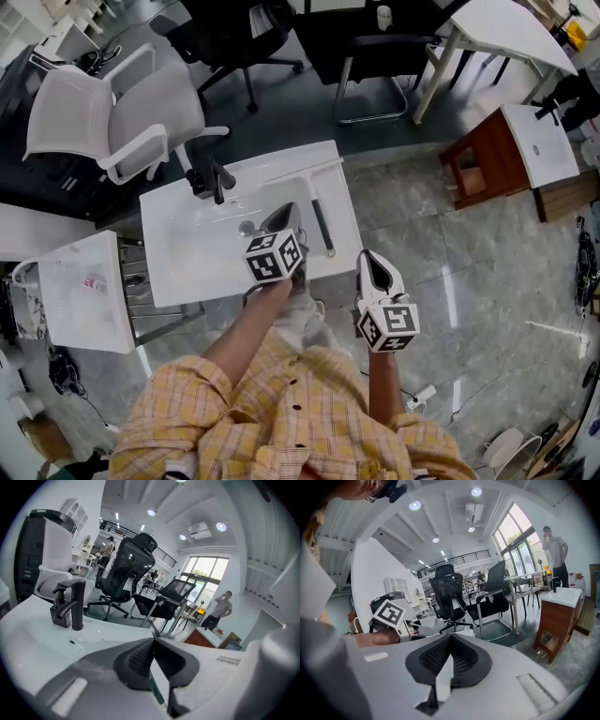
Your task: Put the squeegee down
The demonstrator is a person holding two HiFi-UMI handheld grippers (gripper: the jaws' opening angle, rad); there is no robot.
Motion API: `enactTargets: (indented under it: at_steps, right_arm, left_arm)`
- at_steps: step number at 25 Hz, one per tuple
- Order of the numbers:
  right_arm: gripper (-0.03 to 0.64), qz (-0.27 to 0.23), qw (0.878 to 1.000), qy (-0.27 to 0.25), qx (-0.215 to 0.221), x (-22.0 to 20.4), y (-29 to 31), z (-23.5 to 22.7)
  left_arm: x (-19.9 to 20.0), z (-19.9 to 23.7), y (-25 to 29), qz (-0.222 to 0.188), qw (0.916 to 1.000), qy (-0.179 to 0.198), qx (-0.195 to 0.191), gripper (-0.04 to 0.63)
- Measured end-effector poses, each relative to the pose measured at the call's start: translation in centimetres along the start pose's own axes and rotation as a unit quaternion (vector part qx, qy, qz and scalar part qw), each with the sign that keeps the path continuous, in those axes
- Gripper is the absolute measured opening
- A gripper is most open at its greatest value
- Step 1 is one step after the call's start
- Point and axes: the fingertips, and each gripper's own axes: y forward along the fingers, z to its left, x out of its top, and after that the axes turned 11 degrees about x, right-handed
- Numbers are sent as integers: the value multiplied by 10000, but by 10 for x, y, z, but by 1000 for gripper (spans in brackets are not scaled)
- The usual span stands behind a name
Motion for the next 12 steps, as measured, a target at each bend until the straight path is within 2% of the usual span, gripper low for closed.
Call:
enactTargets:
  at_steps: [12]
  right_arm:
    - [-2,-202,9993,-288,94,17,-17,22]
  left_arm:
    - [8,-26,-69,-678,9942,749,-367,-2]
